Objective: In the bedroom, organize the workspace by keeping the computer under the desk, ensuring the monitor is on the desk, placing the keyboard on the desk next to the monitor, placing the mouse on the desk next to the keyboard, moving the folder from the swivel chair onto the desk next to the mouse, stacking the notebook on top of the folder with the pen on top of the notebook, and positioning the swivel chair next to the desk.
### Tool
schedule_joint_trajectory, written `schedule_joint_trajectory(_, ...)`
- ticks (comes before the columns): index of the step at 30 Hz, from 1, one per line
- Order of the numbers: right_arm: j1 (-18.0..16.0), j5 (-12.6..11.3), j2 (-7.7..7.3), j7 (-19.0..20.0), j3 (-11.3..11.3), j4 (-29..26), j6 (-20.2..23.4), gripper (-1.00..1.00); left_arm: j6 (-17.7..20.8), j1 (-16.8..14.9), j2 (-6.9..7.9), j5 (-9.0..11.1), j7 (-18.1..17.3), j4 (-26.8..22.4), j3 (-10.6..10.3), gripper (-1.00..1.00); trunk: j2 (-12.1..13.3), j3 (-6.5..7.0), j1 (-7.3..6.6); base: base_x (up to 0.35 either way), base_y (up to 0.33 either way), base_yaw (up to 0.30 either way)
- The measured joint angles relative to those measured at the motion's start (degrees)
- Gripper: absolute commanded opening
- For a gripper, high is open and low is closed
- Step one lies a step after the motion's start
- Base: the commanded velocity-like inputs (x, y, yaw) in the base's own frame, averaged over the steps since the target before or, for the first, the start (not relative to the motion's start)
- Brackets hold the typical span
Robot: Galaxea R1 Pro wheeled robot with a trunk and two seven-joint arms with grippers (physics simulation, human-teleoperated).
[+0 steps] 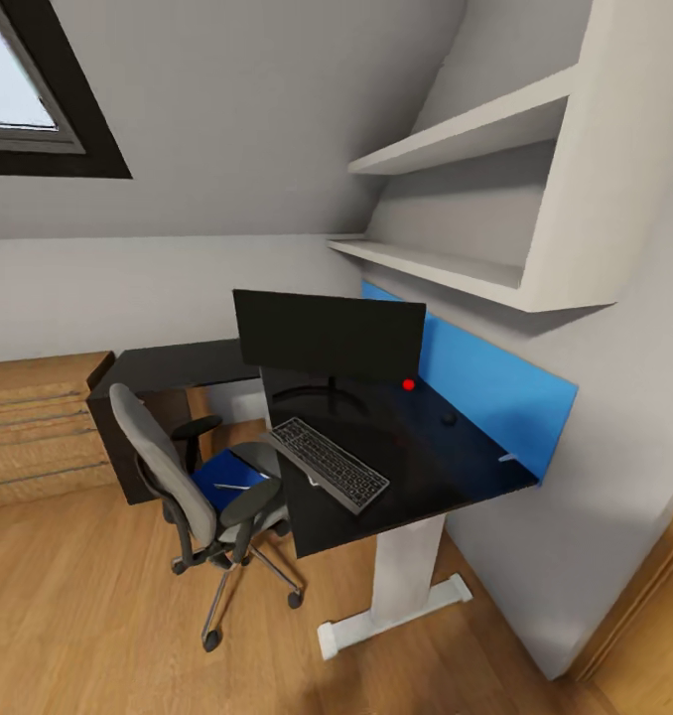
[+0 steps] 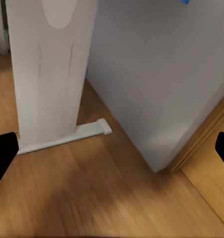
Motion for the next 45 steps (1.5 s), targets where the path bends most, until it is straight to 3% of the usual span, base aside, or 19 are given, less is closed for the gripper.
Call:
schedule_joint_trajectory(20,0.0,-0.01,-0.02,0.08,0.06,0.08,0.01,1.0,-0.19,0.0,0.0,-0.01,0.0,0.0,0.0,1.0,0.0,-0.01,0.0,-0.256,0.227,0.263)
schedule_joint_trajectory(30,0.0,-0.05,-0.09,0.33,0.07,0.11,0.06,1.0,-0.32,0.0,-0.02,-0.02,0.0,-0.02,0.0,1.0,0.0,-0.16,0.0,-0.221,0.252,-0.074)
schedule_joint_trajectory(45,0.0,-0.12,-0.08,0.52,0.02,0.24,0.06,1.0,-0.55,0.0,-0.09,-0.02,-0.03,0.0,-0.08,1.0,-0.01,-0.2,-0.02,-0.152,0.071,0.021)
